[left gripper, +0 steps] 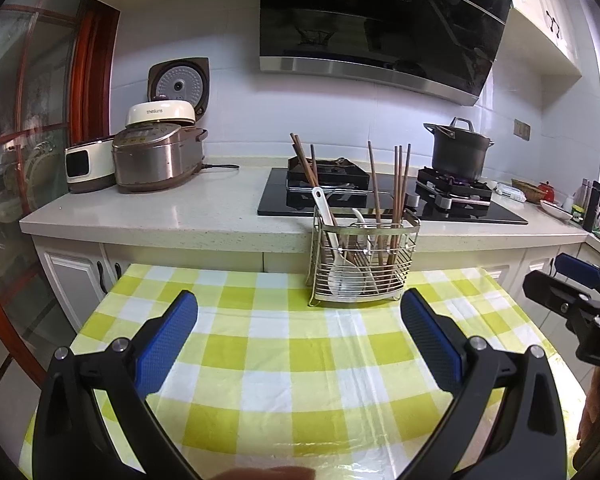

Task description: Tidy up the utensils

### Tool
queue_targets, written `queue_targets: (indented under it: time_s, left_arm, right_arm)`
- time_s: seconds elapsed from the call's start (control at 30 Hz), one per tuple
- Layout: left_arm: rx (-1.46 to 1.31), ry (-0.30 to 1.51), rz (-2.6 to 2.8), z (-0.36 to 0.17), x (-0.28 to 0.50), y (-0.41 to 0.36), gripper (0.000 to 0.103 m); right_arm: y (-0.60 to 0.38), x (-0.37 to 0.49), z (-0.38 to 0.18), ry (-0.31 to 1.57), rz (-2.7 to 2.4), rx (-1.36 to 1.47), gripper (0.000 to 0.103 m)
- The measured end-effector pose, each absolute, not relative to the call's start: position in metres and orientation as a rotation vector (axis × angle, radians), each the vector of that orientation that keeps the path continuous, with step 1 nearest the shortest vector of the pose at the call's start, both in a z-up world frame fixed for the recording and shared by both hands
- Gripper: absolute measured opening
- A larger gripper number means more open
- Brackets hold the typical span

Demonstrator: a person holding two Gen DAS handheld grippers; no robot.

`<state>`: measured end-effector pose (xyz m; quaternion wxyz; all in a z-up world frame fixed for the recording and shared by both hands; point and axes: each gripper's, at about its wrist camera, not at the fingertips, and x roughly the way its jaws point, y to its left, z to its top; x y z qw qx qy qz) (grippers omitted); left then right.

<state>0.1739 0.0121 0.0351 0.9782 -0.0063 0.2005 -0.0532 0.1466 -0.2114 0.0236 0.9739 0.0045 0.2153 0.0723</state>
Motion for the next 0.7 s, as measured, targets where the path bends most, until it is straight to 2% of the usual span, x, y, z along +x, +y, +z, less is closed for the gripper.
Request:
queue_targets:
  time_s: [0.7]
  left_arm:
    - [0.013,0.443,-0.131,0.027,0.170,0.001,0.098]
  right_arm:
    - [-0.207,0.141,0.020,0.449,0.156,-0.002,0.085]
